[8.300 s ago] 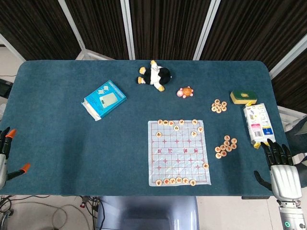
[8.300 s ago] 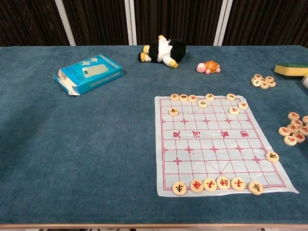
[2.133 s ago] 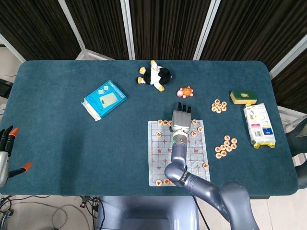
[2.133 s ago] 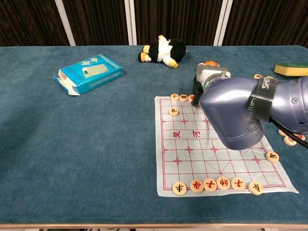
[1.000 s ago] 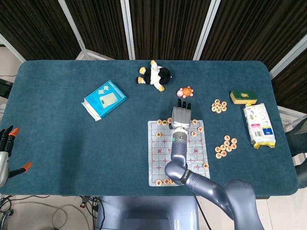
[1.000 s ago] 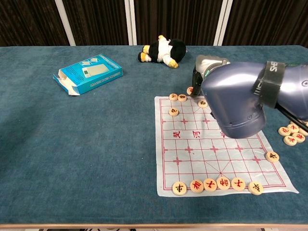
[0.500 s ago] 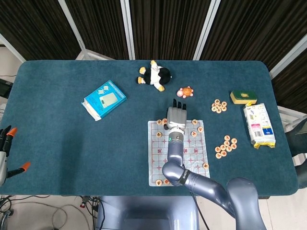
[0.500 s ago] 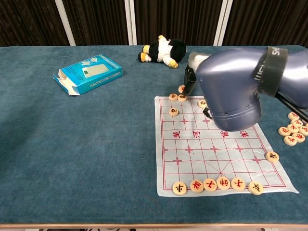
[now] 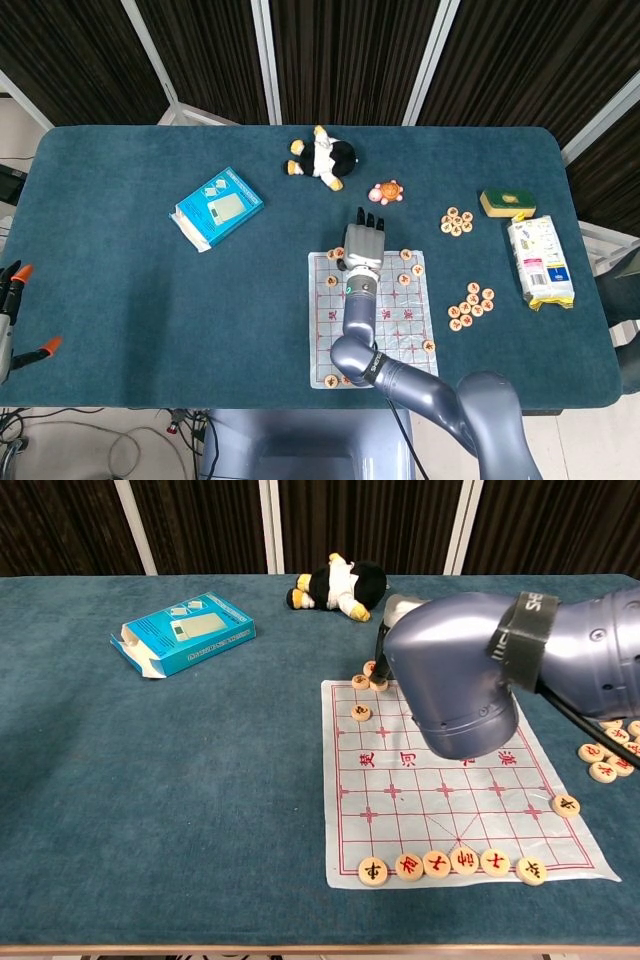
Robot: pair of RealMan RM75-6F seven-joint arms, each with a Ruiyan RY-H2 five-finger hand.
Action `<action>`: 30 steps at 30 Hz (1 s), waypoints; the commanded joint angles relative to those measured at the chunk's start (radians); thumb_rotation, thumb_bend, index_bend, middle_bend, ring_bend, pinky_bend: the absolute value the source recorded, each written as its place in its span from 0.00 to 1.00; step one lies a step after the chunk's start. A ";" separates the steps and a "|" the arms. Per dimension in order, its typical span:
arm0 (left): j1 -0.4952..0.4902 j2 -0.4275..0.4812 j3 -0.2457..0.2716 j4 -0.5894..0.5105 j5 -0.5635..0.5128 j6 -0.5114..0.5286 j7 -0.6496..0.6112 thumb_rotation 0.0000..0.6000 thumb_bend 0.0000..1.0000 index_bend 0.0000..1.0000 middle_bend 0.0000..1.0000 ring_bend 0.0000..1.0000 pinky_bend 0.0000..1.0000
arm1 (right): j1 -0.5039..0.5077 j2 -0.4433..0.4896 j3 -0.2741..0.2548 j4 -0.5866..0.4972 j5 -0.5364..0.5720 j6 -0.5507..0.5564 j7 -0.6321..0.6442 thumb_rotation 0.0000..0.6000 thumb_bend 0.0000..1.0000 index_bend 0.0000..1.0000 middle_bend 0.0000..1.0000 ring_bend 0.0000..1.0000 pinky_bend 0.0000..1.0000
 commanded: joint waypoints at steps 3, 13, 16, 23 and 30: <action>-0.001 -0.001 0.001 0.001 0.001 -0.001 0.001 1.00 0.05 0.00 0.00 0.00 0.02 | 0.011 -0.021 -0.004 0.030 -0.012 -0.014 0.019 1.00 0.35 0.53 0.00 0.00 0.01; -0.002 -0.001 0.002 0.000 0.002 -0.003 0.002 1.00 0.05 0.00 0.00 0.00 0.02 | 0.040 -0.055 0.006 0.094 -0.027 -0.029 0.039 1.00 0.35 0.53 0.00 0.00 0.01; -0.002 -0.002 0.002 0.001 -0.001 -0.005 0.002 1.00 0.05 0.00 0.00 0.00 0.02 | 0.048 -0.064 0.013 0.111 -0.029 -0.035 0.044 1.00 0.35 0.53 0.00 0.00 0.01; -0.002 0.000 0.002 0.001 -0.001 -0.004 -0.001 1.00 0.05 0.00 0.00 0.00 0.02 | 0.062 -0.081 0.018 0.141 -0.034 -0.048 0.044 1.00 0.35 0.53 0.00 0.00 0.01; -0.003 0.002 0.000 0.000 -0.004 -0.005 -0.003 1.00 0.05 0.00 0.00 0.00 0.02 | 0.074 -0.095 0.028 0.176 -0.040 -0.059 0.046 1.00 0.35 0.53 0.00 0.00 0.01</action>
